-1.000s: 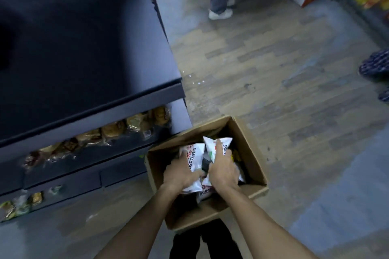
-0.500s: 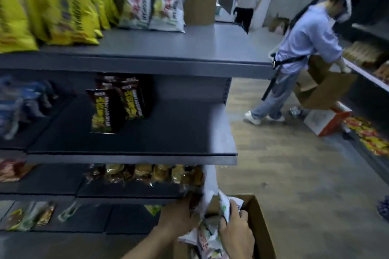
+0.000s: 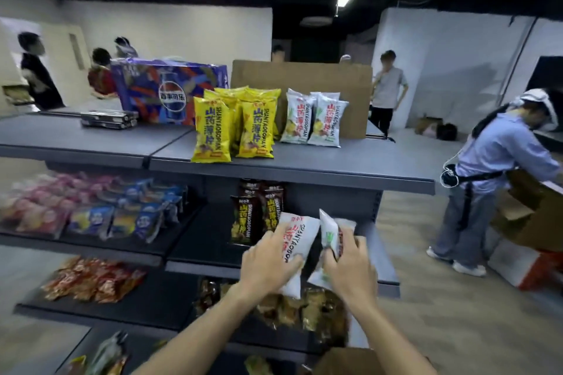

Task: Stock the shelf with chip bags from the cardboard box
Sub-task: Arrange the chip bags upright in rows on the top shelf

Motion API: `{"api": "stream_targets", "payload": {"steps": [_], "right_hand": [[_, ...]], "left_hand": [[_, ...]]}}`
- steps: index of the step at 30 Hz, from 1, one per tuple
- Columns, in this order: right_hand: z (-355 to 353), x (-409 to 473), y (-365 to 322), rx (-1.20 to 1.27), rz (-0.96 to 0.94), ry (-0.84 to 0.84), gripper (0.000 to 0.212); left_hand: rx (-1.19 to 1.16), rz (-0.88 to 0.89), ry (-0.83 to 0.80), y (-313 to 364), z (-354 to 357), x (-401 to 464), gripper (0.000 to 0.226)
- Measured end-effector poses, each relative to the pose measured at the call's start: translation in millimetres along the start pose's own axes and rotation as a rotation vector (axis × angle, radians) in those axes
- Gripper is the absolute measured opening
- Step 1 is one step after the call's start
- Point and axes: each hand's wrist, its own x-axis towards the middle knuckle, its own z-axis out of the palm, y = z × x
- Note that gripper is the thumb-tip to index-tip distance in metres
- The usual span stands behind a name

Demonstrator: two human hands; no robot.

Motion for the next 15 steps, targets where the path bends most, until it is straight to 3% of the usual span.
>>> {"api": "stream_targets", "payload": {"steps": [6, 15], "right_hand": [[-52.2, 60.1, -56.0, 0.077, -0.175, 0.156, 0.043], [-84.0, 190.0, -81.4, -0.002, -0.207, 0.230, 0.044]], "left_hand": [[-0.051, 0.161, 0.269, 36.9, -57.0, 55.4, 0.056], [0.087, 0.069, 0.471, 72.8, -67.5, 183.6, 0.054]]}}
